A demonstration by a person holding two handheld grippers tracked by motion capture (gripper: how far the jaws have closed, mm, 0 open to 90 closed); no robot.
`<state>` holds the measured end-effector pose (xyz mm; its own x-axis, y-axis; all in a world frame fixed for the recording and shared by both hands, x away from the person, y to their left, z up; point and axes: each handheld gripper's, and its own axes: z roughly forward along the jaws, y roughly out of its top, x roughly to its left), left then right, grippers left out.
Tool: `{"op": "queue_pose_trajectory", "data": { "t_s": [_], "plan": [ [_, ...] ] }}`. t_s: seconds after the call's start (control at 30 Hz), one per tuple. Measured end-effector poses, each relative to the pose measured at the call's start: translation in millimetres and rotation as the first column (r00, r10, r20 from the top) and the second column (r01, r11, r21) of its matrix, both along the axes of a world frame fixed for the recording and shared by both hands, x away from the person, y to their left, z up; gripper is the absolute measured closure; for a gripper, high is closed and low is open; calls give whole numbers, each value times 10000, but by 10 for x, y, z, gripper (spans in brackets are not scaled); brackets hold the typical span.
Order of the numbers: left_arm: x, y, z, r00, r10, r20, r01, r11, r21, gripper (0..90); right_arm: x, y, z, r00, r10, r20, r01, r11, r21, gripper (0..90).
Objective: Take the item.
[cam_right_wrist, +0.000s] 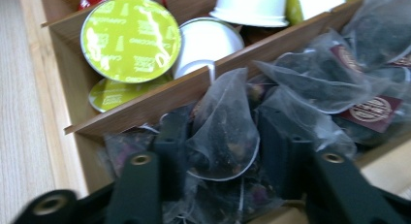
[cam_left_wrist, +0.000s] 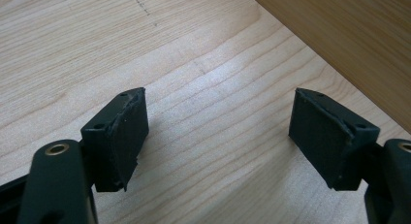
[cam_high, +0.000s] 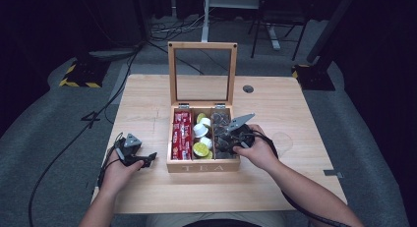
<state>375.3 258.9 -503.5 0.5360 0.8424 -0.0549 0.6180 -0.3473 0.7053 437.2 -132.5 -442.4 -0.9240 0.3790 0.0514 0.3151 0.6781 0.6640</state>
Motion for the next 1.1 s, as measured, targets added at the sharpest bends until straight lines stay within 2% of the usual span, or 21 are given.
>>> {"op": "queue_pose_trajectory", "data": {
  "t_s": [0.2, 0.5, 0.63, 0.87, 0.97, 1.1],
  "plan": [
    [0, -1, 0, 10000, -7, 12, 7, 10000, 19, 227, -20, -13, 59, 9999, -21, 138, 18, 9997, 232, 709],
    [0, -1, 0, 10000, -5, 4, 5, 10000, -2, 227, -19, -77, 183, 9996, -127, 254, 104, 9961, 874, 732],
    [1, 4, 1, 10000, -5, -37, 5, 10000, -45, 227, -12, -121, 269, 9995, -162, 274, 125, 9915, 1299, 734],
    [53, 44, 3, 9999, 82, -59, -83, 9998, -165, 234, -6, -229, 428, 9980, -422, 481, 310, 9763, 2140, 735],
    [63, 35, 2, 10000, 8, -8, -8, 10000, 5, 227, -10, -287, 496, 9960, -607, 648, 436, 9703, 2381, 735],
    [58, 1, -2, 10000, -53, 68, 51, 9994, 333, 212, -18, -335, 576, 9943, -674, 821, 455, 9686, 2444, 735]
  ]
}}
